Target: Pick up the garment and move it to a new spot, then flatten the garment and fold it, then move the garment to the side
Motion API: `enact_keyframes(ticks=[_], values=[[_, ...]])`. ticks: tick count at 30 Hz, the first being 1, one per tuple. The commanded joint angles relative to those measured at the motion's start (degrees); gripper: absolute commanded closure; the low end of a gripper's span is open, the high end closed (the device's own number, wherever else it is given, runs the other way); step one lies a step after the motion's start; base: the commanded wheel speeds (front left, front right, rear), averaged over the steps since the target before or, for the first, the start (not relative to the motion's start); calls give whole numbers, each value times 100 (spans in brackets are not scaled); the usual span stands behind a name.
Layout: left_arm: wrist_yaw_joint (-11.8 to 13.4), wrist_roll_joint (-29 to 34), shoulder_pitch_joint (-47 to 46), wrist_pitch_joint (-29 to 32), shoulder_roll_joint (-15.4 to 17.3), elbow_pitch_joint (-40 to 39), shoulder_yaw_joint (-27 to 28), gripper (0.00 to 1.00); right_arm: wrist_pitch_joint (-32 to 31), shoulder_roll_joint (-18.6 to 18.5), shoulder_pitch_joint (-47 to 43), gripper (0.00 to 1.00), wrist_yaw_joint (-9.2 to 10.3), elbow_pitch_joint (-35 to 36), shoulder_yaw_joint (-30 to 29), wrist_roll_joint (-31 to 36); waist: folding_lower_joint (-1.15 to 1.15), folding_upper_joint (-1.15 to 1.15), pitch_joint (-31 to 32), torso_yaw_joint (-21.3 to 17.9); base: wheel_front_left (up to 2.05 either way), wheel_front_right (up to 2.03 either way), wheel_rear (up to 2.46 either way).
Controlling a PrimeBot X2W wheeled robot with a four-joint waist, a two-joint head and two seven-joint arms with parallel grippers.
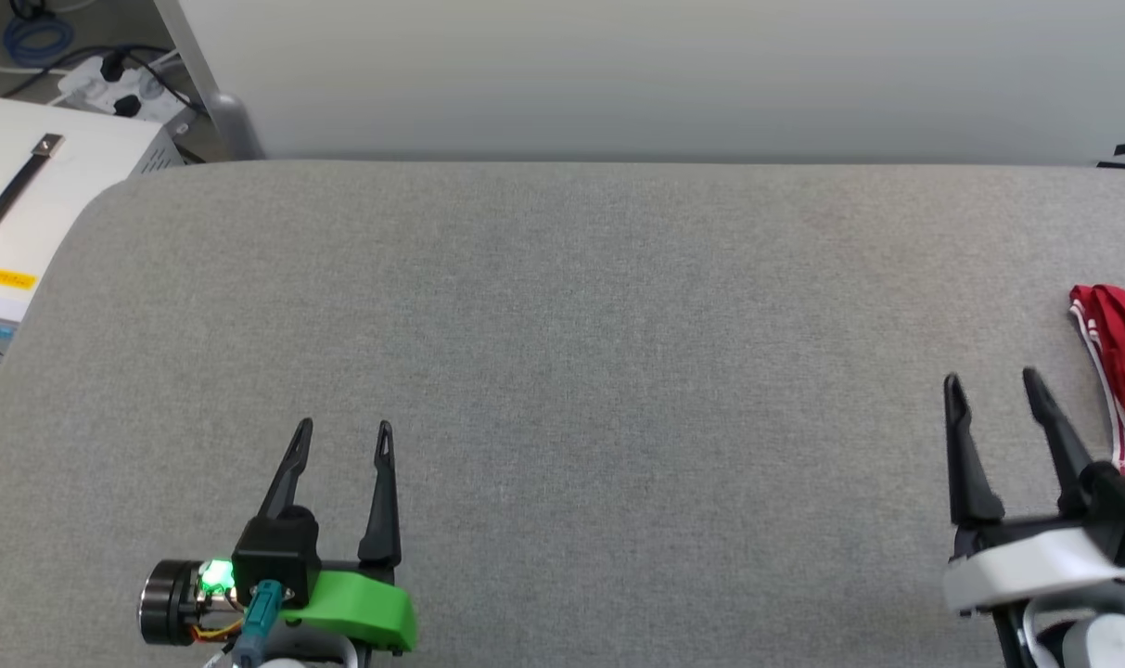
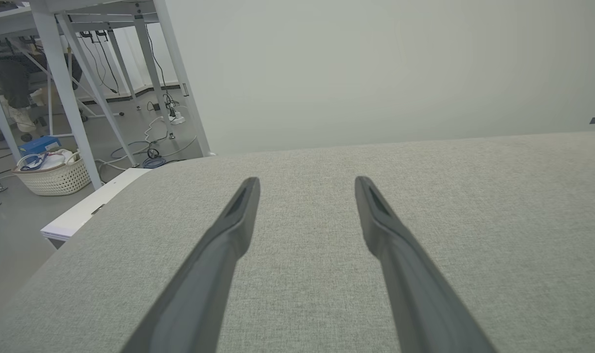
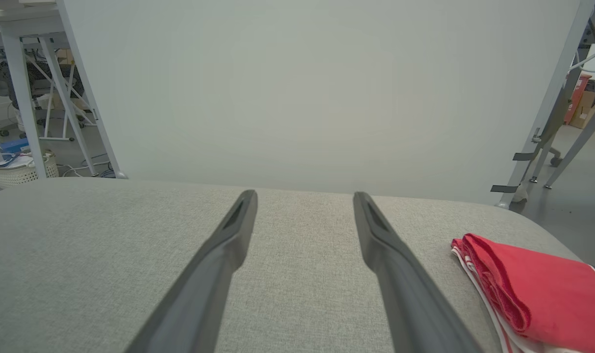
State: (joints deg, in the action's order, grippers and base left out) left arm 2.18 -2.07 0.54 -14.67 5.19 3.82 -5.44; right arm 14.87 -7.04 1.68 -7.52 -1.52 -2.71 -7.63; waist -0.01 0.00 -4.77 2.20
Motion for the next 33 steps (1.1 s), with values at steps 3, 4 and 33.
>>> enact_keyframes(ticks=[3, 4, 33], values=[[-59, -12, 186, -33, -15, 16, 33, 0, 12, 73, -344, 0, 3, 129, 30, 33, 1, 0, 230, -64, 0, 0, 0], [-65, -16, 223, -33, -15, 19, 41, 0, 12, 86, -419, 0, 3, 167, 38, 45, 1, 0, 271, -76, 0, 0, 0], [-243, -44, 530, 53, -29, -66, 172, 100, -44, 259, -1075, 100, 0, 416, 1, 160, 1, 0, 546, -154, 0, 0, 0]])
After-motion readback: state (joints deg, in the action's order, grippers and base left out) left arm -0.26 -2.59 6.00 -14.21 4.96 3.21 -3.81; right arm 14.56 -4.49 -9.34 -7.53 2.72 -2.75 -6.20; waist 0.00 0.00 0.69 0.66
